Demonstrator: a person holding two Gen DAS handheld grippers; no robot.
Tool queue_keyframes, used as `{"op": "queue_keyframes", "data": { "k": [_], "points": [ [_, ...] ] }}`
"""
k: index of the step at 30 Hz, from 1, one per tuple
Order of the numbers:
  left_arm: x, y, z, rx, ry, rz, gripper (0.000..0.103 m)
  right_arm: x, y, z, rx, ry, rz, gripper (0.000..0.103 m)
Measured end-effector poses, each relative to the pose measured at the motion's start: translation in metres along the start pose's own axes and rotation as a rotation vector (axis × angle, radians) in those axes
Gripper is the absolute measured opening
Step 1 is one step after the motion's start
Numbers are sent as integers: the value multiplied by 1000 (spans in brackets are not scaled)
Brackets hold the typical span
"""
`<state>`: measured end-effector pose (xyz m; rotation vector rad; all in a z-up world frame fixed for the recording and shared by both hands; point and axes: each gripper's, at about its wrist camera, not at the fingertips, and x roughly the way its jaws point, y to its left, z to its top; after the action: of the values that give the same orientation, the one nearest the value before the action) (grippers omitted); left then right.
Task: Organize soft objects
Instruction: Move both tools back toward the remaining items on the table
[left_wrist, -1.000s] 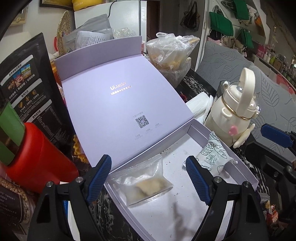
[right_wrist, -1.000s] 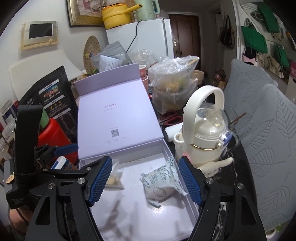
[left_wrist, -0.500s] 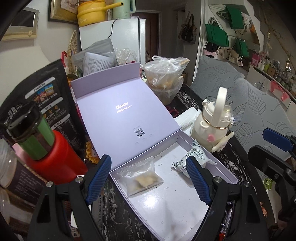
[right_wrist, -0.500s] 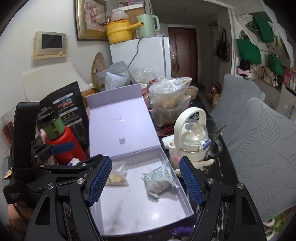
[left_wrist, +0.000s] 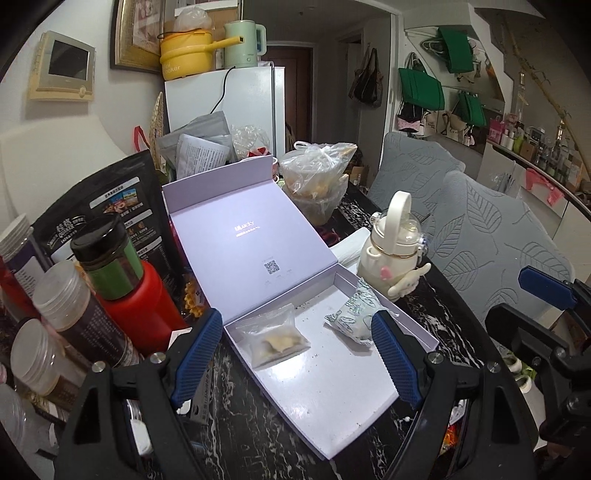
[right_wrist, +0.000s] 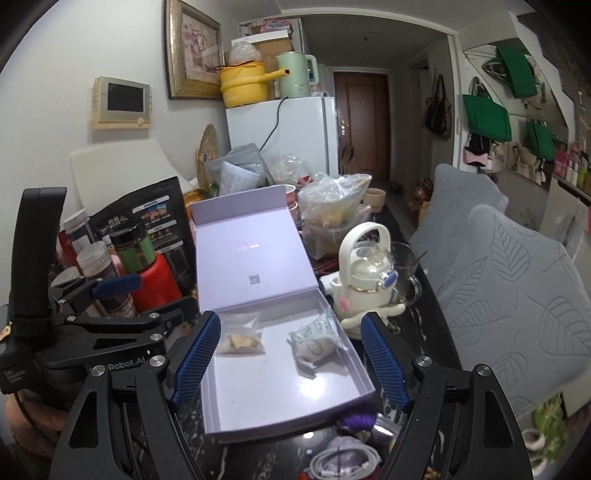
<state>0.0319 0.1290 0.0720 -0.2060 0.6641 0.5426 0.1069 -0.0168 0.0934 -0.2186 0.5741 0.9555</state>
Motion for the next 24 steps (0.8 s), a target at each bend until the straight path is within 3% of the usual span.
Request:
{"op": "queue_keyframes", "data": {
  "k": [12,24],
  "points": [
    [-49,-22,-25,48,-42,-55,83,-48,1,-30,15,-21,-52,79],
    [-70,-43,-64,101,-32,-105,83,-70,-5,-72,55,2,-119,79]
  ]
}}
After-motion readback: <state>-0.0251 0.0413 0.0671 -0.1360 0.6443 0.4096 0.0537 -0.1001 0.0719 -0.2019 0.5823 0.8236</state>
